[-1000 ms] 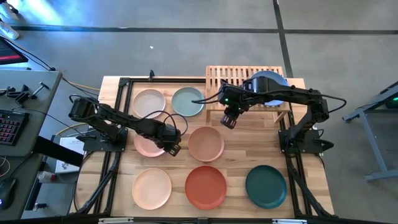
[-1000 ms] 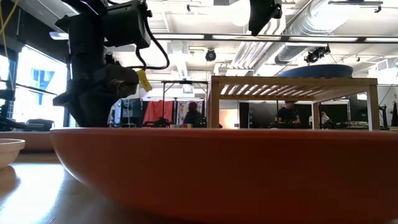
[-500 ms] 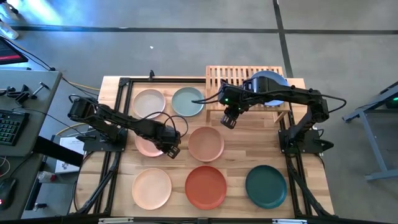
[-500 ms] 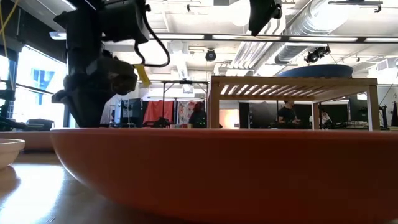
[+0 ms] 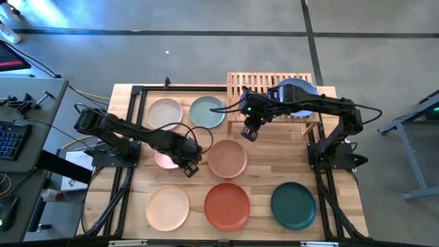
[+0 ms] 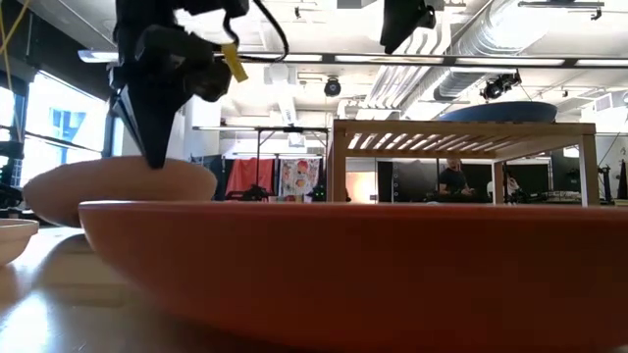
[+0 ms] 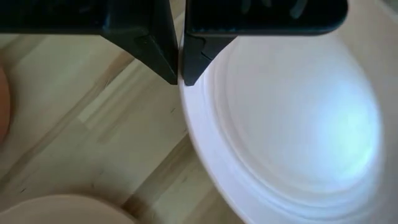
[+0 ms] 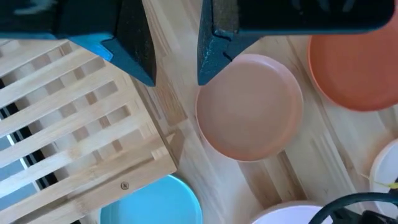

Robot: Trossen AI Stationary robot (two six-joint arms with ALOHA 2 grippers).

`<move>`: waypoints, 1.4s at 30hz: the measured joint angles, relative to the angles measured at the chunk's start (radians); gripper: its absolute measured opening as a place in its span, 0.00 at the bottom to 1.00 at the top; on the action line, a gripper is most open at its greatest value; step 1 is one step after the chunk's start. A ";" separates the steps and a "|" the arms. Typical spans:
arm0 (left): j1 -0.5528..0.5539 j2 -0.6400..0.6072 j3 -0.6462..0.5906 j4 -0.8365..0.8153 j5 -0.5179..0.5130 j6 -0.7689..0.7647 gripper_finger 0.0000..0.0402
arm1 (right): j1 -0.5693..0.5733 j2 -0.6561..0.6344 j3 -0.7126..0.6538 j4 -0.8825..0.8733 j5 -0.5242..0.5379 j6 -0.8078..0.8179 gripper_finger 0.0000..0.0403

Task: Place and stack plates onto a shelf
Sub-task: Stack the pink plate on top of the blue plate on the shelf

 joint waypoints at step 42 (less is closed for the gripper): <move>0.050 -0.002 0.412 -0.433 -0.350 0.750 0.00 | -0.149 0.000 0.000 0.094 0.067 0.035 0.23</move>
